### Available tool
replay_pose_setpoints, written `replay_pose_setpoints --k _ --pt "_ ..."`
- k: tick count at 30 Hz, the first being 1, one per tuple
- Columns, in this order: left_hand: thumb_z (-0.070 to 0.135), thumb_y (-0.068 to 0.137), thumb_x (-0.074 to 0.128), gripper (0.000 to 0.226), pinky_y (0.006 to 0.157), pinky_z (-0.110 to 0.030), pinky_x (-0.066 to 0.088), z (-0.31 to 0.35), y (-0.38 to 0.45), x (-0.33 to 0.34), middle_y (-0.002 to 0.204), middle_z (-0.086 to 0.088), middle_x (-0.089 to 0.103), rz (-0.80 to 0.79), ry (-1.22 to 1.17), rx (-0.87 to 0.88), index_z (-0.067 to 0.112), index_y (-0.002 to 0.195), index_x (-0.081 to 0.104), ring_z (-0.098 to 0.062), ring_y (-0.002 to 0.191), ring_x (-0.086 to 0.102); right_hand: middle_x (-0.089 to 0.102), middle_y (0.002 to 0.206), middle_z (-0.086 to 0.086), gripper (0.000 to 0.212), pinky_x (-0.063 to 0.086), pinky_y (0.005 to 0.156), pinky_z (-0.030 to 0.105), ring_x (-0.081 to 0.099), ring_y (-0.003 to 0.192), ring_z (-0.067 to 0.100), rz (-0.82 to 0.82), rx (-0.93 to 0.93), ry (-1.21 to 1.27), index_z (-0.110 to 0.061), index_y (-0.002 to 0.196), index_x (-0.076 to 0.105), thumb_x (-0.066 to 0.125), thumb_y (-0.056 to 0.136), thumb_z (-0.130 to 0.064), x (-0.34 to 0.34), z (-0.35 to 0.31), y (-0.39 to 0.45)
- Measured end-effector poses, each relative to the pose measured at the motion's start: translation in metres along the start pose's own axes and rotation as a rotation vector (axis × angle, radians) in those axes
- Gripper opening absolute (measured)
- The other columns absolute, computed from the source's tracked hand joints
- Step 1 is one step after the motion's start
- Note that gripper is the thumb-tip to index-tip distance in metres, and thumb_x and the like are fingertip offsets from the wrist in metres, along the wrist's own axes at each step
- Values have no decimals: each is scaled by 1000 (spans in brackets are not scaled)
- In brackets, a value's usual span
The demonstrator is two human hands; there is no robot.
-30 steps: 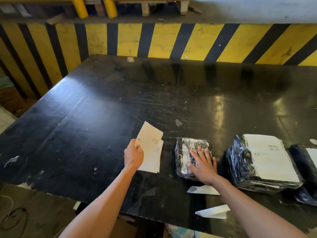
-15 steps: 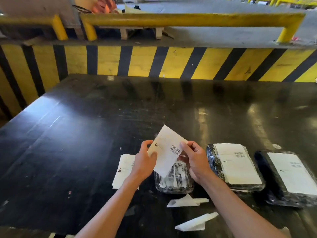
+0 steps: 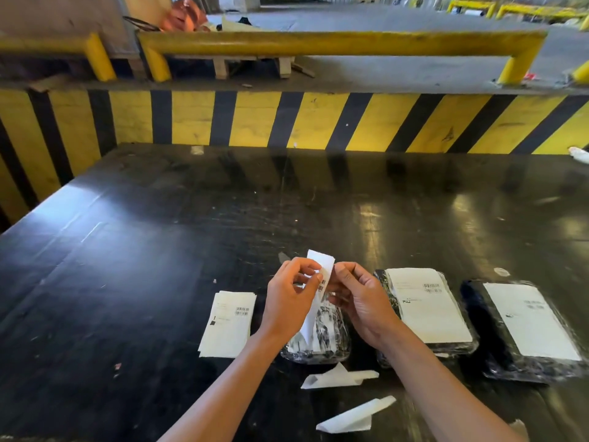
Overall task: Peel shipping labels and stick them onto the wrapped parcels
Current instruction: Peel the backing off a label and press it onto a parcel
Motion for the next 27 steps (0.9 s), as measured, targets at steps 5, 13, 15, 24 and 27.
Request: replay_pose_setpoints --k 5,13,15,24,27 --pt "13 90 70 12 69 -22 56 3 0 1 101 5 64 -2 6 34 20 100 68 -13 85 65 72 85 14 16 54 58 25 69 68 17 -45 -45 -88 -2 108 62 59 98 -14 -2 -8 -1" --pt "15 90 69 15 70 -19 54 7 2 2 103 9 61 -4 66 97 23 103 68 -10 89 62 74 95 20 15 54 66 27 71 79 28 -84 -24 -208 -6 106 62 61 96 -17 -5 -16 3" --pt "17 91 69 13 70 -17 54 11 1 3 103 9 63 7 59 91 22 102 68 -9 90 62 74 97 18 16 53 70 29 72 85 28 -102 -7 -228 -8 104 64 62 95 -21 -5 -17 4" --pt "18 89 72 11 70 -30 59 19 2 6 88 8 71 -19 -29 56 19 100 68 -10 79 67 73 95 14 13 49 74 31 68 90 24 -103 -27 -256 -13 94 74 69 89 -24 -10 -19 7" --pt "19 88 72 11 68 -31 59 20 3 6 87 8 70 -12 -12 72 18 98 69 -11 78 66 73 97 18 13 49 79 36 70 91 27 -118 -39 -274 -11 95 73 66 92 -22 -14 -21 6"
Point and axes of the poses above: each hand's wrist, its own y-axis towards the middle knuckle, its own x-axis out of the palm, z = x × y, the point moved 2 cm from there along y, towards the middle knuckle
